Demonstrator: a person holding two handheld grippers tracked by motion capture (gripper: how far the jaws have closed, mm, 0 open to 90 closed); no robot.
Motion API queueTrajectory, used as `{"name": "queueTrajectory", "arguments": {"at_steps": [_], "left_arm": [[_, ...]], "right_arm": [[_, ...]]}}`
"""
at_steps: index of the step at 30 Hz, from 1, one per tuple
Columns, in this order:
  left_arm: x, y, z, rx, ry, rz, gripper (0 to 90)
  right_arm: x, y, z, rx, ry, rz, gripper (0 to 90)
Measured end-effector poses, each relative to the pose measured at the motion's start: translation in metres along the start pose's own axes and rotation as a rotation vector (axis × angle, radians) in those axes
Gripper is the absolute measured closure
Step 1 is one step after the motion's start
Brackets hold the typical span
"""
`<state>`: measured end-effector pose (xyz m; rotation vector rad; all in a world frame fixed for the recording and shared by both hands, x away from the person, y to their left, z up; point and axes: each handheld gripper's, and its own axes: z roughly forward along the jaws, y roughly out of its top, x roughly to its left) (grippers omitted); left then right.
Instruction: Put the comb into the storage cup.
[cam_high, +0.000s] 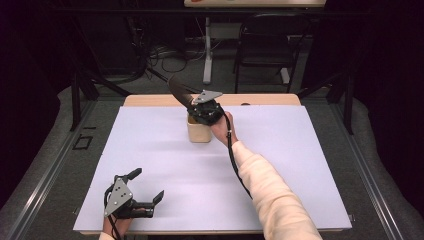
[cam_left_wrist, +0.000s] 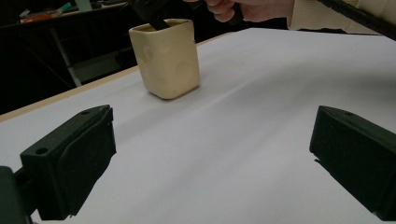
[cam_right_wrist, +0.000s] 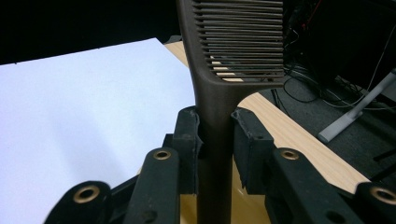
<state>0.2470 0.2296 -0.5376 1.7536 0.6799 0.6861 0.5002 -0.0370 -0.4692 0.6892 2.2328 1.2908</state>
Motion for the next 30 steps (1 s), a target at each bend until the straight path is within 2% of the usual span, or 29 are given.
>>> {"name": "queueTrajectory", "arguments": {"at_steps": [30], "left_arm": [[-0.0001, 0.0000, 0.0000, 0.002, -0.001, 0.000, 0.4]], "right_arm": [[0.0006, -0.0033, 0.0053, 0.064, 0.004, 0.011, 72.4]]}}
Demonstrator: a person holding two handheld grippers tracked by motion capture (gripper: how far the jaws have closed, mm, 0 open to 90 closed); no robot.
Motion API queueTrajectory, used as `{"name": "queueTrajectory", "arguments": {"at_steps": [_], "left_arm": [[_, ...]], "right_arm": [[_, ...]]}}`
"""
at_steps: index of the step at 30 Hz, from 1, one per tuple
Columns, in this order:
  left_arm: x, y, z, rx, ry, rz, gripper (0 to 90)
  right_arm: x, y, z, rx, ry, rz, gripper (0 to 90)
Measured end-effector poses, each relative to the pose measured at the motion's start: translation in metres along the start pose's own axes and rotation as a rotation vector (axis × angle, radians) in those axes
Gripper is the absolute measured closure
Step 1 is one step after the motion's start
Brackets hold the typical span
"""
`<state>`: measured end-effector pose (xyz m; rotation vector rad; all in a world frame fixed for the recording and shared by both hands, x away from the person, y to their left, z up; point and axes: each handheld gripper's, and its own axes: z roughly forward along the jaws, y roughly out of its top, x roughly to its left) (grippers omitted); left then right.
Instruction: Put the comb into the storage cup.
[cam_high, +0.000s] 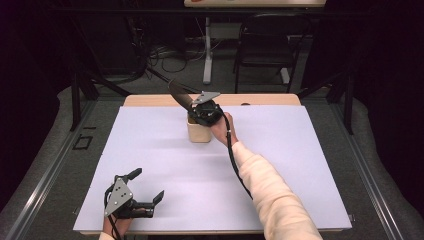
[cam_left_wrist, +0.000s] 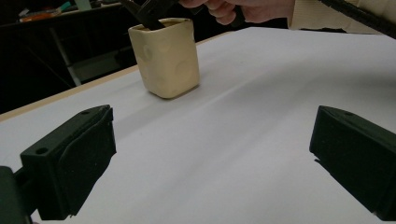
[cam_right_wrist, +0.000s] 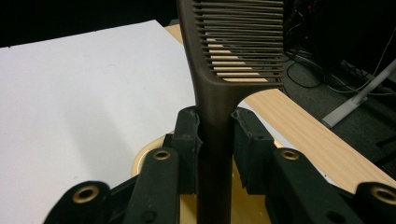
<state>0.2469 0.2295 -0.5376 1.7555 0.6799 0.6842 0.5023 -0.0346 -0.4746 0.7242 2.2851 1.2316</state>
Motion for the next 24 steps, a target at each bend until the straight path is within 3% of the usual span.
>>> {"name": "queueTrajectory", "arguments": {"at_steps": [7, 11, 14, 17, 24], "left_arm": [[0.000, 0.000, 0.000, 0.000, 0.000, -0.001, 0.4], [0.000, 0.000, 0.000, -0.002, 0.000, -0.004, 0.4], [0.000, 0.000, 0.000, -0.001, 0.000, -0.002, 0.4], [0.000, 0.000, 0.001, 0.000, -0.002, -0.003, 0.4], [0.000, 0.000, 0.001, 0.001, 0.000, -0.004, 0.4]], "right_arm": [[0.001, 0.000, -0.001, 0.010, -0.004, -0.009, 71.1], [-0.001, -0.002, -0.006, 0.025, -0.010, 0.021, 53.1], [0.000, -0.002, -0.013, 0.045, -0.028, 0.012, 39.5], [0.000, -0.003, -0.020, 0.055, -0.013, 0.020, 28.0], [-0.003, -0.006, -0.038, 0.077, 0.030, 0.027, 14.2]]}}
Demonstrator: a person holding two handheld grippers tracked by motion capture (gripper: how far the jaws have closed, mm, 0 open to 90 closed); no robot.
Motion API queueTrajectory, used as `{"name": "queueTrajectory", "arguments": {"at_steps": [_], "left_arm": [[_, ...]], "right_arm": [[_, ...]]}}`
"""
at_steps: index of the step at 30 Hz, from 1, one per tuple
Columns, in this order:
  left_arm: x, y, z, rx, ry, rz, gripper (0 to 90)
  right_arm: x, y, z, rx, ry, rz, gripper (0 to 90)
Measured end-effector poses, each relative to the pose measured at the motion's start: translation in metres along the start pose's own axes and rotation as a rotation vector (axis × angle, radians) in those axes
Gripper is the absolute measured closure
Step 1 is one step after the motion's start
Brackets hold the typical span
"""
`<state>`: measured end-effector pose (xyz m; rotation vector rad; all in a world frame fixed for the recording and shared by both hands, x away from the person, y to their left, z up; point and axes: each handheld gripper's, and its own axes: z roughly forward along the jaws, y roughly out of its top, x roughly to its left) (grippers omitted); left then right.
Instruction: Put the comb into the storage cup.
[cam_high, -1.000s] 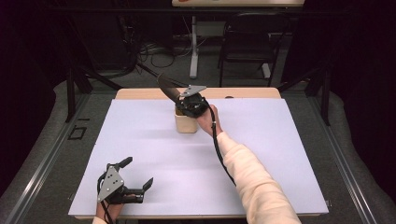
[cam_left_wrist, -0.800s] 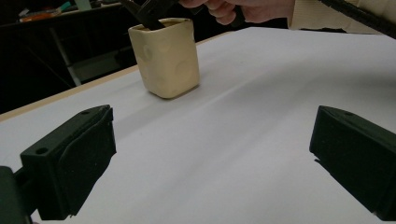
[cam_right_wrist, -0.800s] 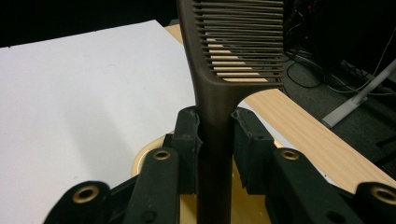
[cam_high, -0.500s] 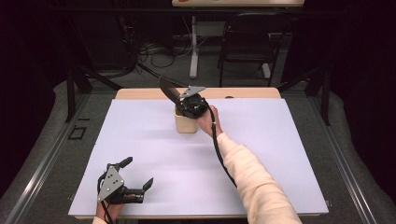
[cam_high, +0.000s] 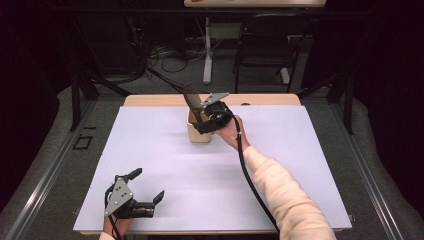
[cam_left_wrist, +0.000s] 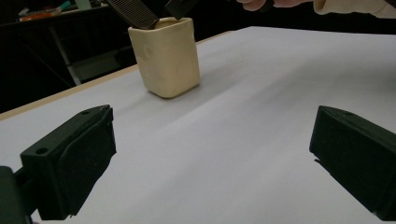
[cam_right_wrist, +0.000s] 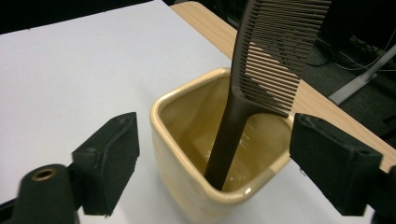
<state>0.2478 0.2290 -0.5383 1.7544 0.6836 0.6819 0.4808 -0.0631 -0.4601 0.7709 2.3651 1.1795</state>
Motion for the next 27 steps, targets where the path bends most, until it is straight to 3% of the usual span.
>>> {"name": "queueTrajectory", "arguments": {"at_steps": [12, 27], "left_arm": [[0.000, 0.000, -0.001, 0.000, 0.002, 0.002, 0.4], [-0.001, 0.000, 0.000, 0.001, 0.002, 0.006, 0.4]], "right_arm": [[-0.001, -0.011, -0.031, 0.020, 0.049, -0.006, 0.1], [0.001, -0.029, -0.062, 0.034, 0.081, 0.016, 0.0]]}}
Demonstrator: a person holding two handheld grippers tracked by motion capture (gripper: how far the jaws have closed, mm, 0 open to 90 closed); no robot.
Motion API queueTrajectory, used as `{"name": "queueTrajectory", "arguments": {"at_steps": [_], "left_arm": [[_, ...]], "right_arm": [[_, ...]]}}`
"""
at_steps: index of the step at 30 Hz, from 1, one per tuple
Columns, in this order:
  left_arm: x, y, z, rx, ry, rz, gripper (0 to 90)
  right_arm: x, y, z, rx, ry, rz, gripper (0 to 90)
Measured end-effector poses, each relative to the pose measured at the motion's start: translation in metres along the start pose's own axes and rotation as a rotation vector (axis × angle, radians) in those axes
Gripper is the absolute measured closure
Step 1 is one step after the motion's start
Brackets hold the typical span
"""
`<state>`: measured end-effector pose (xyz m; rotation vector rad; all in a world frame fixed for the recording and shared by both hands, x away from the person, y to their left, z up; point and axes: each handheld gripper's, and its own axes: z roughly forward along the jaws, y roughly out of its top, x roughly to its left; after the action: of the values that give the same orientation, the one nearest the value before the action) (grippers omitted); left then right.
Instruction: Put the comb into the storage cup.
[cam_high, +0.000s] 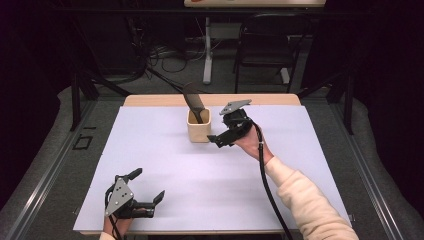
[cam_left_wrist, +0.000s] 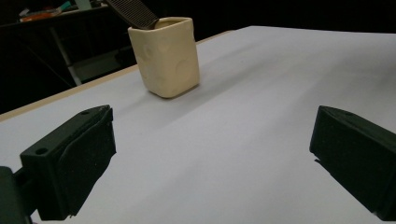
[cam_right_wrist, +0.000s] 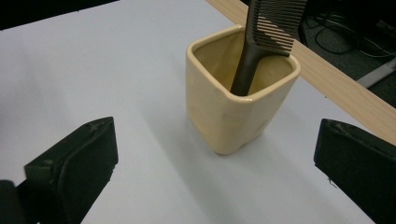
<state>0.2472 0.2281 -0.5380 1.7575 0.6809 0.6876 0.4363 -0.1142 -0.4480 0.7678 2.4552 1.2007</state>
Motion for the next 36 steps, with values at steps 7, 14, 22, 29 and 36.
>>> {"name": "queueTrajectory", "arguments": {"at_steps": [7, 14, 22, 29, 36], "left_arm": [[-0.001, 0.000, 0.001, 0.005, 0.001, 0.001, 0.4], [0.000, 0.000, 0.001, 0.006, 0.003, 0.003, 0.4], [0.000, 0.000, 0.000, 0.008, 0.003, 0.006, 0.3], [0.000, 0.000, 0.000, 0.008, 0.002, 0.005, 0.3], [0.000, 0.000, 0.001, 0.008, 0.001, 0.005, 0.3]], "right_arm": [[0.003, -0.011, -0.015, -0.011, 0.009, -0.003, 0.0], [0.003, -0.022, -0.026, 0.003, -0.003, -0.011, 0.0], [0.005, -0.033, -0.037, 0.005, -0.008, -0.013, 0.0], [0.005, -0.043, -0.047, -0.003, 0.000, -0.024, 0.0], [0.005, -0.054, -0.059, -0.011, -0.003, -0.024, 0.0]]}}
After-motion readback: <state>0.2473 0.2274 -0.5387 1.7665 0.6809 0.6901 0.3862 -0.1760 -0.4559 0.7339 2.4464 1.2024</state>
